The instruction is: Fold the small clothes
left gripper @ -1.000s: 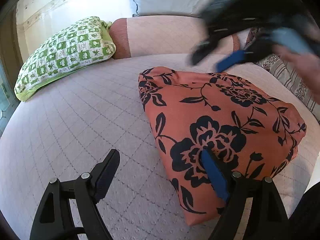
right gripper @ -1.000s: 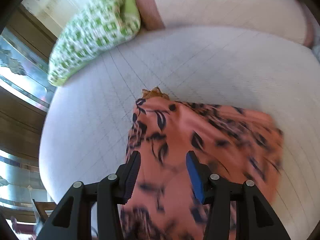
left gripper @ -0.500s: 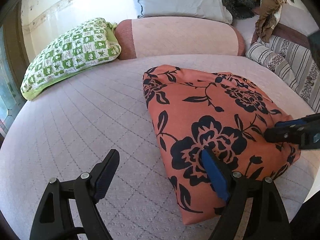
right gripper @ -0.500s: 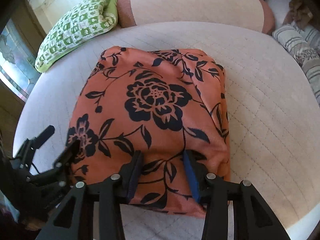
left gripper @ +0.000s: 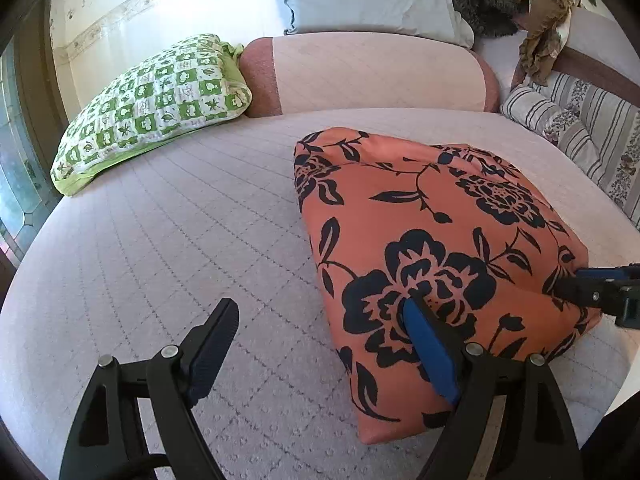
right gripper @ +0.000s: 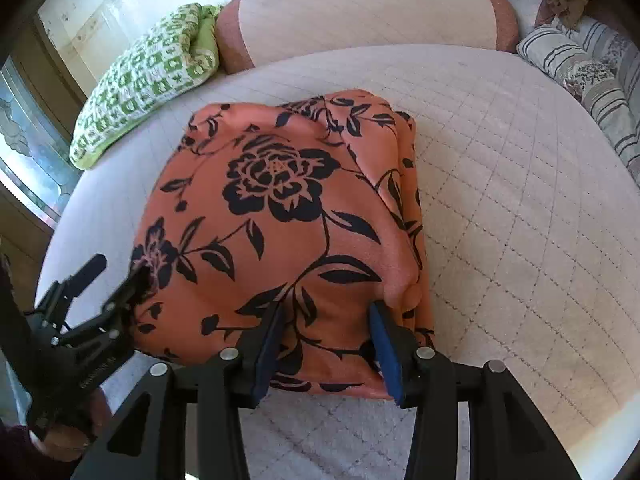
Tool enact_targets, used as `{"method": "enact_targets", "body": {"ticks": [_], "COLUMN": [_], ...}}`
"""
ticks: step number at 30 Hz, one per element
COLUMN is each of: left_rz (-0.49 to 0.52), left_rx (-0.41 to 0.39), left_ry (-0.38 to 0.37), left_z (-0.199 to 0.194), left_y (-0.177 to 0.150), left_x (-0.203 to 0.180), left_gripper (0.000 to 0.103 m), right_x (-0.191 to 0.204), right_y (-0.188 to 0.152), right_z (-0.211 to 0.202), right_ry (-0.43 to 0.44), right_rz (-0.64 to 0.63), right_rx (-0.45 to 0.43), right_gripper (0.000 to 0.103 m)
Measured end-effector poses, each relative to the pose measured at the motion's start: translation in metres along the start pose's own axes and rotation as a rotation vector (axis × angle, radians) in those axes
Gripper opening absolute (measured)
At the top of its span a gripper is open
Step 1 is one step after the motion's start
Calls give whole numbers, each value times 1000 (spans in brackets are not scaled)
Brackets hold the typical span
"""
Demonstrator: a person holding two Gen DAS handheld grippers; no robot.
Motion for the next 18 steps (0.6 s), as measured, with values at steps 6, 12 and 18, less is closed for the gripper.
{"method": "enact_targets", "body": {"ticks": [6, 12, 18], "left_rz": [-28, -25, -53], "left_rx": [42, -65, -1], "left_ry": [-3, -43, -58], "left_z": [-14, -42, -20], "left_y": [0, 18, 24], "left_x": [1, 3, 3], "left_gripper": [86, 86, 86], "right_x": [-9, -13, -30], "right_y": [-2, -4, 14], "right_z": [0, -12, -42], "right_ry": [57, 145, 294], "right_rz": [47, 123, 239], "right_rx": [-7, -17, -173], "right_gripper": [48, 48, 48]}}
Point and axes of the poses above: each gripper's, at about its wrist camera, not at the fingertips, and z roughly the way its jaws point, x to its left, y to its top, the point moved 4 cm from there along z, roughly the way its jaws point, and after that the axes turned 3 degrees about x, right-handed, at the moved point
